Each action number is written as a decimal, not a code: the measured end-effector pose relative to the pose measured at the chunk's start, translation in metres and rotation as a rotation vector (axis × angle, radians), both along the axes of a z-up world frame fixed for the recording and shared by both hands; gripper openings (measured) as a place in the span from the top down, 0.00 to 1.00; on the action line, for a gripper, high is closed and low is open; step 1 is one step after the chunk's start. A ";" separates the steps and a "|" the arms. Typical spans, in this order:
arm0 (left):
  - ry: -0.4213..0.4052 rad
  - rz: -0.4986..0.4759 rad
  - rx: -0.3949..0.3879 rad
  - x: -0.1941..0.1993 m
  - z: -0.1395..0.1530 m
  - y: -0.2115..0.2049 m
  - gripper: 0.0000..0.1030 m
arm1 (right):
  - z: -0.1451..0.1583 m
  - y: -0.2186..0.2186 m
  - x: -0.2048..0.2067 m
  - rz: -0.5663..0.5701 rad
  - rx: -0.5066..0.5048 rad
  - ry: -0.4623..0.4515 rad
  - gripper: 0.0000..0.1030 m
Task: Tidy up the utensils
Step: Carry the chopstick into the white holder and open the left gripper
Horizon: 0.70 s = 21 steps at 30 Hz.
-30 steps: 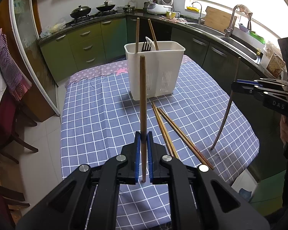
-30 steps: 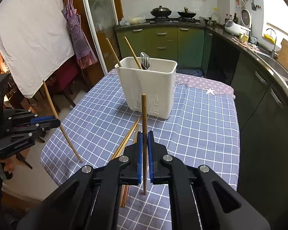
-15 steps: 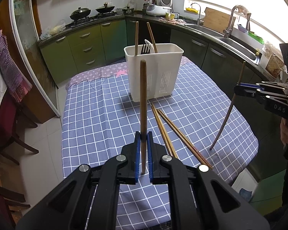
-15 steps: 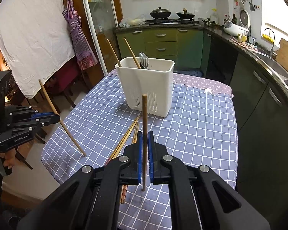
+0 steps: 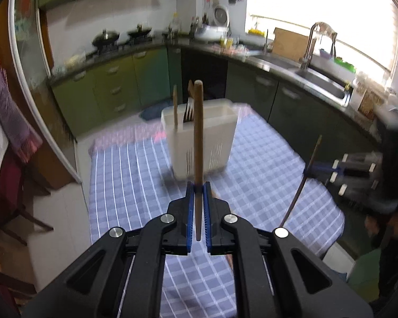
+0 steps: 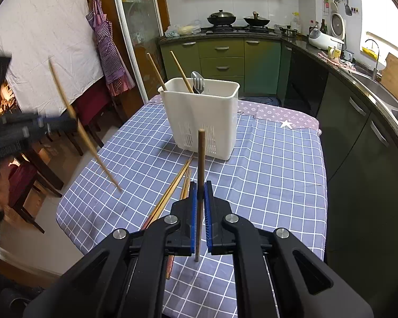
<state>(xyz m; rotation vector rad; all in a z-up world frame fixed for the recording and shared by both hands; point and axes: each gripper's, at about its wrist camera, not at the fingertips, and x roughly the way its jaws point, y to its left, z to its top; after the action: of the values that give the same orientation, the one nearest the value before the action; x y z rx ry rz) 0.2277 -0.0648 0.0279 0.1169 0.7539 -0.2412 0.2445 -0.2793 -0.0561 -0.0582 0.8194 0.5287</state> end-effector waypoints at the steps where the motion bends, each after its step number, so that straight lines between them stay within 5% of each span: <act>1: -0.023 -0.003 0.000 0.002 0.008 -0.004 0.93 | 0.000 -0.001 0.000 0.000 0.003 0.000 0.94; 9: -0.226 0.001 -0.003 0.033 0.076 -0.033 0.93 | -0.003 -0.012 0.001 -0.002 0.020 0.007 0.94; 21: -0.249 0.074 -0.005 0.102 0.064 -0.039 0.93 | -0.007 -0.020 0.002 0.008 0.046 0.011 0.94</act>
<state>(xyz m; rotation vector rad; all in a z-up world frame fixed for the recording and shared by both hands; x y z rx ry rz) 0.3295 -0.1040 0.0922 0.1120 0.5093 -0.1549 0.2460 -0.2995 -0.0629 -0.0160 0.8179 0.5553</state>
